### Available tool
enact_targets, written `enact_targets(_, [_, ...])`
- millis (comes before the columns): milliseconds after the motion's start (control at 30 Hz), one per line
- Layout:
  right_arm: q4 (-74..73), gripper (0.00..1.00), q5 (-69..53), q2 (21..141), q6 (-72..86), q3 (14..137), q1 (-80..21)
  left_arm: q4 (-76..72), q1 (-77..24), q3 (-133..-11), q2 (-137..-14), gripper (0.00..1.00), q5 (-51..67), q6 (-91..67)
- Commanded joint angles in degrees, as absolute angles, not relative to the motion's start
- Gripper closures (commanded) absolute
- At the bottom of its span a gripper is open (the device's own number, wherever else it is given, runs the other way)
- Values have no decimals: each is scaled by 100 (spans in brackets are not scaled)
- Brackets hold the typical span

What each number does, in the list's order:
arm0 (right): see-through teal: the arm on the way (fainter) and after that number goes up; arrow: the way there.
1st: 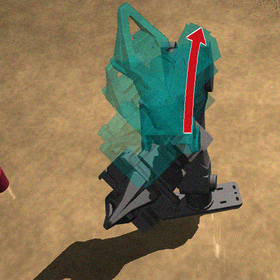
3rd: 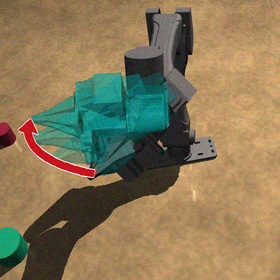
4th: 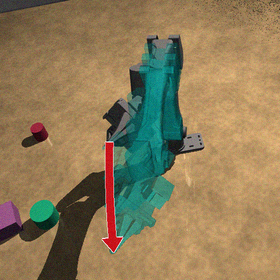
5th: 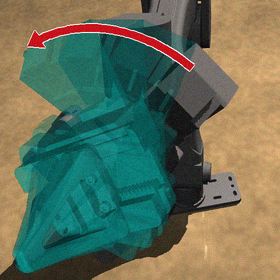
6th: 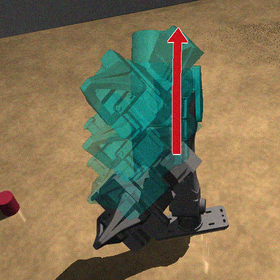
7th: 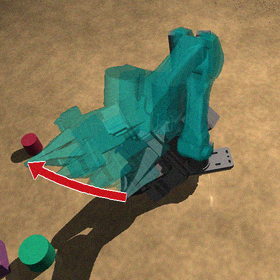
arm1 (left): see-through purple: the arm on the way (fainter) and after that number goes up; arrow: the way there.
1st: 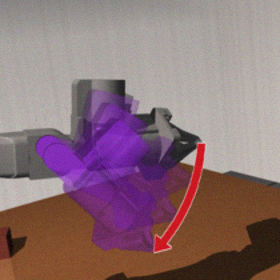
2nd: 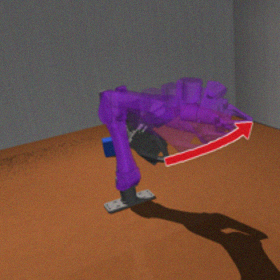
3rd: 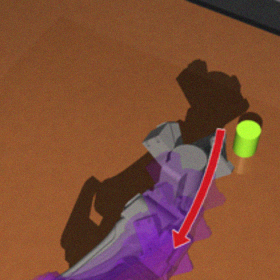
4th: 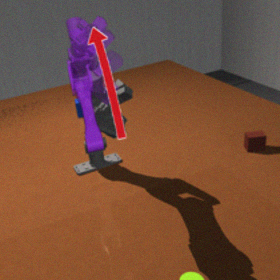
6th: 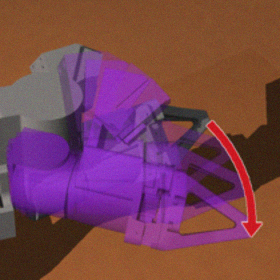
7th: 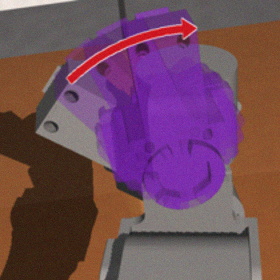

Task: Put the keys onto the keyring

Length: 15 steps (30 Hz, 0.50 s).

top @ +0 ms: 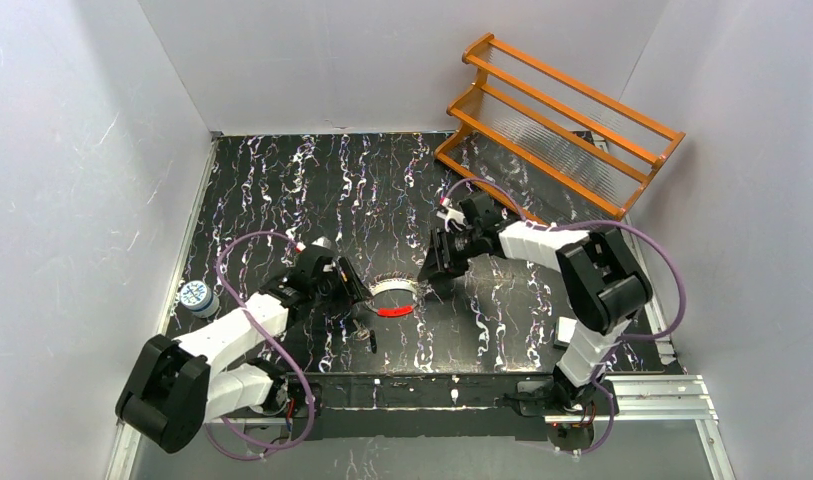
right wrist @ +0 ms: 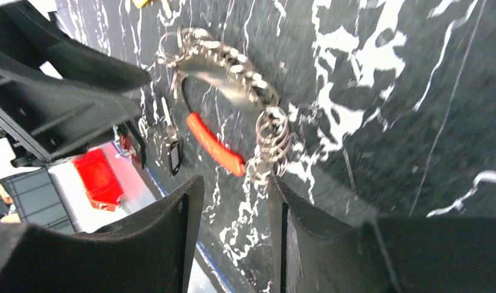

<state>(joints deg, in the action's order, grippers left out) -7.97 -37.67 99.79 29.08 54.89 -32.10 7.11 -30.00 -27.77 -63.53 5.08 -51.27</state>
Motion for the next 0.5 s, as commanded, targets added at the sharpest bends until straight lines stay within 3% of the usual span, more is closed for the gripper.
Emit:
enact_targets(0, [-1167, 48, -3731, 10539, 2506, 5983, -3238, 86, -2867, -2384, -6574, 45, 1280, -5455])
enact_targets(200, [-952, 51, -4131, 11061, 2511, 6009, -3303, -822, -2777, -1862, -6846, 47, 1545, -5853])
enact_targets(467, [-470, 79, -4600, 10941, 2975, 5333, -3876, -1010, -2682, -2101, -7620, 64, 1529, -5599])
